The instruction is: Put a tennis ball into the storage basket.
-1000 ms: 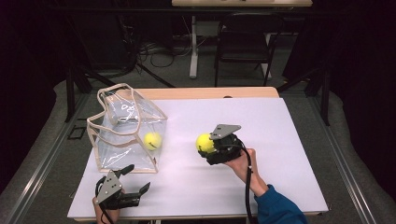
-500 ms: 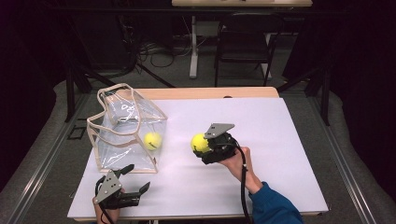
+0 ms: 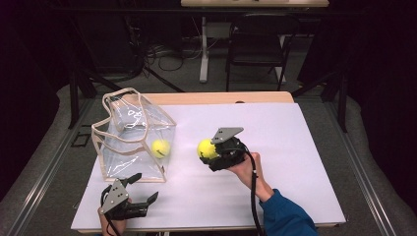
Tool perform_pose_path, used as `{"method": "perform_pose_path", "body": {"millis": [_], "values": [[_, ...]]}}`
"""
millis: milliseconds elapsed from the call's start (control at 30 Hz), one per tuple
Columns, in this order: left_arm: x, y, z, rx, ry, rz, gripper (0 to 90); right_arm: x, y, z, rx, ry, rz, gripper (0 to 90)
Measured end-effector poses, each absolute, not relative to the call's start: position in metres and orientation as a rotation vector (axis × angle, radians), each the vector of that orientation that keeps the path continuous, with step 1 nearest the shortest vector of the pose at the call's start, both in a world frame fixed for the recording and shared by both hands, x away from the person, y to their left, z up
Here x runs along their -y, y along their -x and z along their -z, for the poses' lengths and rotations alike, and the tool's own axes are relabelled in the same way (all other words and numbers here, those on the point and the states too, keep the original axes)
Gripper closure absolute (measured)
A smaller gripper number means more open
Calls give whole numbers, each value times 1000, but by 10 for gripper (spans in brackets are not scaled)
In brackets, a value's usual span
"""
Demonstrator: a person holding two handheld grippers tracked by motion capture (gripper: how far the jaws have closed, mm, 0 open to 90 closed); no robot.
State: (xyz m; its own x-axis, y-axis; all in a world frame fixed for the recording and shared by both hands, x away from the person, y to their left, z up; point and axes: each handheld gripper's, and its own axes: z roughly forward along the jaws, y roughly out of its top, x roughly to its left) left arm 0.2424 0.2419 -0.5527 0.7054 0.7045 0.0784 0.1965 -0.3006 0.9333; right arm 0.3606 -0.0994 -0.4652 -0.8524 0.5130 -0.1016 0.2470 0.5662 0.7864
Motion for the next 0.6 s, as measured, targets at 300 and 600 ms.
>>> {"method": "perform_pose_path", "body": {"millis": [300, 600], "values": [[-242, -243, 553, -706, -1843, -591, 160, 88, -373, 463, -2508, -621, -1181, 261], [-241, -241, 551, -698, -1843, -594, 160, 82, -383, 460, -2516, -640, -1221, 262]]}}
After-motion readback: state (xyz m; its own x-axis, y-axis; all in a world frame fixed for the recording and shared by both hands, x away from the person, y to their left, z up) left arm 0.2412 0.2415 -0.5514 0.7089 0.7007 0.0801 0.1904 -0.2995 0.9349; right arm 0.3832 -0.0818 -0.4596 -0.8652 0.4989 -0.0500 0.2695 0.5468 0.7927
